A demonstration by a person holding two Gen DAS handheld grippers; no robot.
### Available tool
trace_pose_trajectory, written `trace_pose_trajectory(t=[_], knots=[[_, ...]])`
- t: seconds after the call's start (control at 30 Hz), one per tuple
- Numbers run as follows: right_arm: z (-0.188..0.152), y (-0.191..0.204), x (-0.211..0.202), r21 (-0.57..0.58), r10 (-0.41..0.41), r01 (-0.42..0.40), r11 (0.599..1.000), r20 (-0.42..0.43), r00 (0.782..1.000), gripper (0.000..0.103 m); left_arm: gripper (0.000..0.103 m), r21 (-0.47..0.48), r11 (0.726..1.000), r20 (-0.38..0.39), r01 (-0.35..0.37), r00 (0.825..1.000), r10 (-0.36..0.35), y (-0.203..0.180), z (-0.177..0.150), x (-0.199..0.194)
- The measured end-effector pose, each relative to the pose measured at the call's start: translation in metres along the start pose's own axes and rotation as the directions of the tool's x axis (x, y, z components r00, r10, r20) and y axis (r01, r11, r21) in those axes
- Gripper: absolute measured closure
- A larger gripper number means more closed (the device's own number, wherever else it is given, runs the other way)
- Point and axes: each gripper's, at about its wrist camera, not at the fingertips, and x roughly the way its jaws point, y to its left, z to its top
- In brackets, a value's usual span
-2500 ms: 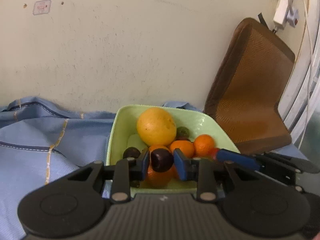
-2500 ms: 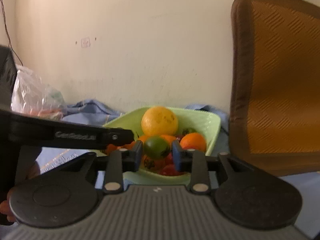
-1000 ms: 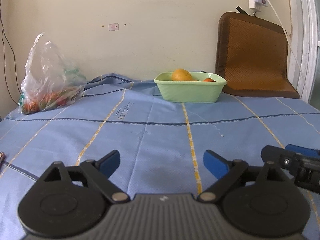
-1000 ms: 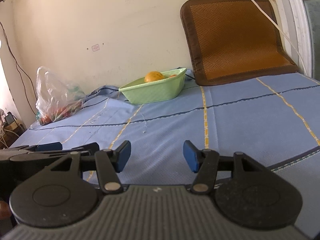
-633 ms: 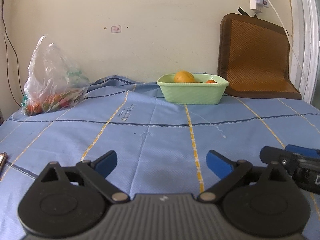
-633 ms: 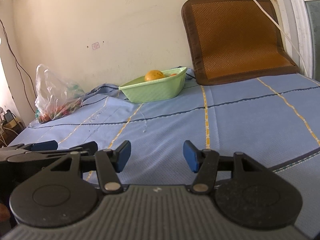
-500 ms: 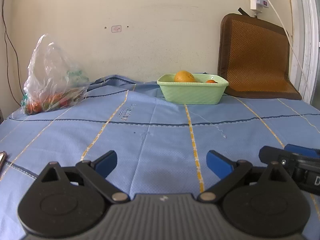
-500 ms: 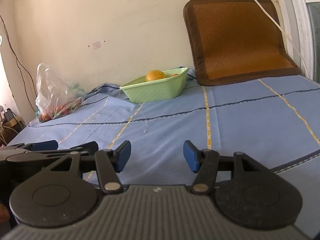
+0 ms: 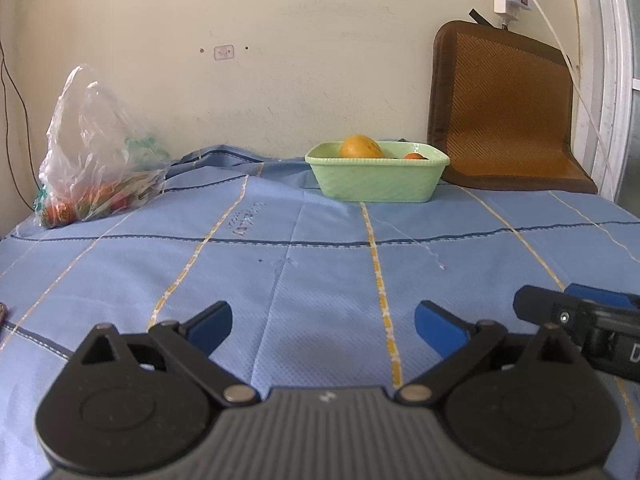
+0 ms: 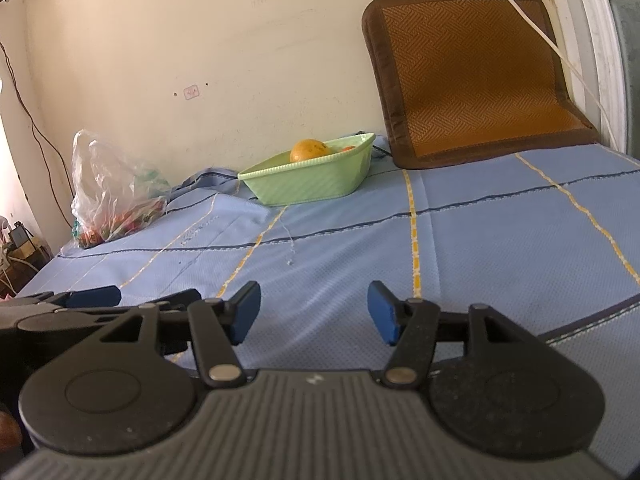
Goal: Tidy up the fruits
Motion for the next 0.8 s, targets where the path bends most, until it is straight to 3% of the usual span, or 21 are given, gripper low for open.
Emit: trace_pose_trajectory(t=[0.5,0.8], knots=[[0.000,-0.001,0.000,0.003,0.000,0.000,1.000,0.000,1.000,0.038,0.000,-0.017,1.000,-0.033,0.020,0.999,-0.021,0.006,0.001,0.004],[0.000,-0.001,0.001,0.003,0.000,0.000,1.000,-0.001,1.000,0.038,0.000,-0.073,0.997,-0.089,-0.008,0.996,0.002,0.016,0.002,0.011]])
